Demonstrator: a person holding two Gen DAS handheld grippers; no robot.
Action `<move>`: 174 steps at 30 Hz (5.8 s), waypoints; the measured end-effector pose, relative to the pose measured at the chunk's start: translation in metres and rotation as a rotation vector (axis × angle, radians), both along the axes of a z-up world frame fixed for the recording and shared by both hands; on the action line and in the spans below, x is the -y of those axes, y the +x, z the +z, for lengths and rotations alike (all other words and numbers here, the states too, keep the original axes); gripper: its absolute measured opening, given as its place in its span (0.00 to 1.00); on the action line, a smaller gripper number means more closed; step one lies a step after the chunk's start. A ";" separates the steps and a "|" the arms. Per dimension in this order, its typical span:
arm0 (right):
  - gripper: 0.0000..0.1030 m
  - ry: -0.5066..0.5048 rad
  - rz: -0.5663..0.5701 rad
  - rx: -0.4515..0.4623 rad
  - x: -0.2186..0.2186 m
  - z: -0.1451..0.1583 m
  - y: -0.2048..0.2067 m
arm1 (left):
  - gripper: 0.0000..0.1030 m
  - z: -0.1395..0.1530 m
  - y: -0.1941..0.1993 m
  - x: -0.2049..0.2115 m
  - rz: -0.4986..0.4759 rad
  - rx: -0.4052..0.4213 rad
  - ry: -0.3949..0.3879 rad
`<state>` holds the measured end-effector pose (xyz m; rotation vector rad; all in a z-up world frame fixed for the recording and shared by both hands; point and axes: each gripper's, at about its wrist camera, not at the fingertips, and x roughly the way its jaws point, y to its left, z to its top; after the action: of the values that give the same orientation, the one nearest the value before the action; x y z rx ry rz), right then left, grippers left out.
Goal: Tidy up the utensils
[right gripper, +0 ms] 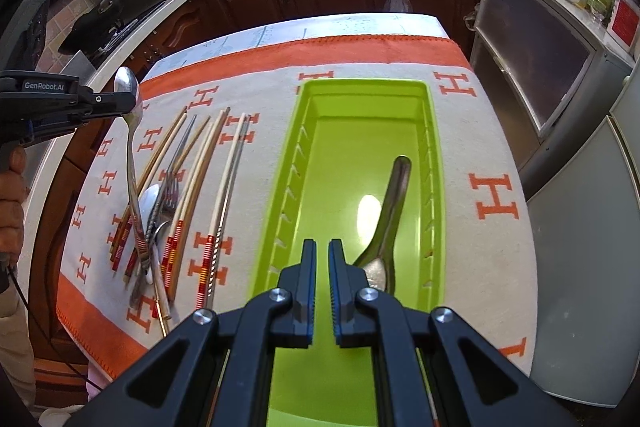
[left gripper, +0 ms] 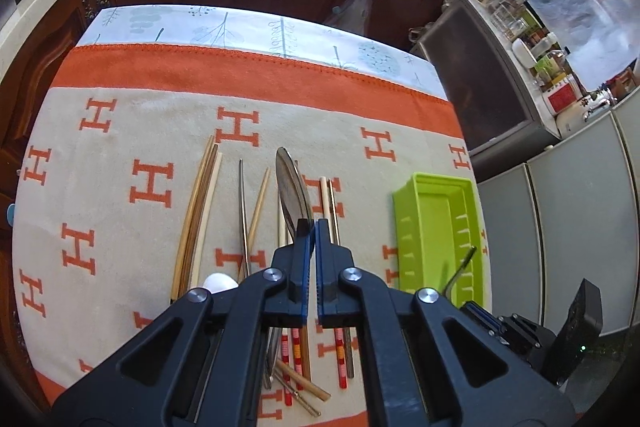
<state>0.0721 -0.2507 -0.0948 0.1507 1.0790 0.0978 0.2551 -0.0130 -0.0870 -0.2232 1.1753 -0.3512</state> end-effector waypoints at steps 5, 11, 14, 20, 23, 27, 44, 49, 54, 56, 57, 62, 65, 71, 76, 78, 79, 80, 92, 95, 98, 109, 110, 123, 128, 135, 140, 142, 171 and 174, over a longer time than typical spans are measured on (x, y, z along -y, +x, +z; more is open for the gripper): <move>0.06 -0.001 0.019 0.001 -0.009 0.002 -0.005 | 0.00 0.012 -0.016 -0.005 -0.009 -0.003 -0.030; 0.06 0.011 0.013 0.019 -0.011 0.012 -0.013 | 0.00 0.036 -0.039 -0.008 -0.034 0.012 -0.066; 0.06 0.019 0.011 0.024 -0.011 0.015 -0.020 | 0.00 0.050 -0.052 -0.006 -0.056 0.033 -0.079; 0.06 0.057 0.046 0.073 -0.014 0.027 -0.038 | 0.00 0.076 -0.087 0.004 -0.122 0.068 -0.102; 0.06 0.062 0.045 0.094 -0.015 0.034 -0.046 | 0.00 0.091 -0.109 0.012 -0.163 0.093 -0.110; 0.06 0.088 0.002 0.123 -0.003 0.042 -0.057 | 0.00 0.112 -0.137 0.027 -0.229 0.115 -0.143; 0.06 0.154 -0.223 0.155 0.069 0.032 -0.112 | 0.00 0.069 -0.157 0.149 -0.404 -0.035 -0.165; 0.06 0.184 -0.261 0.146 0.084 0.020 -0.111 | 0.00 0.032 -0.135 0.168 -0.390 -0.070 -0.116; 0.06 0.213 -0.274 0.130 0.088 0.010 -0.103 | 0.01 0.016 -0.111 0.181 -0.369 -0.066 -0.057; 0.06 0.208 -0.273 0.128 0.087 0.008 -0.100 | 0.01 0.008 -0.101 0.186 -0.357 -0.049 -0.013; 0.06 0.205 -0.271 0.129 0.087 0.008 -0.100 | 0.01 0.005 -0.097 0.188 -0.350 -0.043 0.004; 0.06 0.193 -0.265 0.126 0.083 0.008 -0.095 | 0.05 -0.005 -0.085 0.188 -0.338 -0.013 0.060; 0.06 0.191 -0.261 0.122 0.080 0.008 -0.092 | 0.23 -0.005 -0.087 0.183 -0.337 -0.010 0.073; 0.06 0.182 -0.236 0.107 0.066 0.008 -0.086 | 0.44 0.013 -0.106 0.153 -0.294 0.074 0.106; 0.06 0.173 -0.203 0.096 0.050 0.007 -0.083 | 0.44 0.022 -0.126 0.122 -0.257 0.140 0.160; 0.06 0.168 -0.187 0.092 0.043 0.007 -0.083 | 0.44 0.023 -0.134 0.110 -0.247 0.147 0.171; 0.06 0.165 -0.180 0.089 0.040 0.007 -0.083 | 0.44 0.022 -0.138 0.105 -0.243 0.148 0.176; 0.06 0.163 -0.173 0.087 0.037 0.007 -0.083 | 0.44 0.021 -0.142 0.098 -0.237 0.148 0.179; 0.06 0.144 -0.089 0.058 -0.009 0.012 -0.075 | 0.44 0.020 -0.169 0.006 -0.111 0.167 0.206; 0.06 0.140 -0.066 0.050 -0.022 0.012 -0.070 | 0.48 0.021 -0.169 -0.018 -0.074 0.172 0.217; 0.06 0.140 -0.043 0.040 -0.035 0.013 -0.061 | 0.53 0.020 -0.164 -0.042 -0.036 0.172 0.217; 0.17 0.179 -0.006 -0.060 -0.065 0.001 0.000 | 0.54 0.000 -0.125 -0.099 0.031 0.156 0.233; 0.23 0.181 -0.010 -0.070 -0.067 -0.001 0.007 | 0.54 -0.004 -0.118 -0.103 0.034 0.152 0.238; 0.23 0.148 -0.057 -0.187 -0.069 -0.030 0.073 | 0.35 -0.069 -0.047 -0.102 -0.027 -0.001 0.199; 0.19 0.098 -0.035 -0.207 -0.075 -0.039 0.083 | 0.34 -0.083 -0.034 -0.088 -0.069 -0.029 0.190; 0.10 0.043 0.004 -0.226 -0.086 -0.050 0.086 | 0.33 -0.092 -0.028 -0.080 -0.085 -0.038 0.213; 0.09 0.023 0.030 -0.234 -0.093 -0.055 0.086 | 0.33 -0.094 -0.025 -0.082 -0.079 -0.039 0.224; 0.09 0.005 0.040 -0.235 -0.097 -0.056 0.086 | 0.33 -0.095 -0.025 -0.083 -0.076 -0.036 0.228; 0.05 -0.102 -0.009 -0.024 -0.109 -0.060 0.062 | 0.15 -0.100 -0.034 -0.067 0.010 0.170 0.331; 0.05 -0.069 -0.032 -0.014 -0.105 -0.060 0.061 | 0.04 -0.101 -0.041 -0.061 0.009 0.205 0.357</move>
<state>0.1327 -0.1460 -0.1545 0.1067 1.0920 0.0305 0.2141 0.0478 -0.1877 0.1169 1.0136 -0.1474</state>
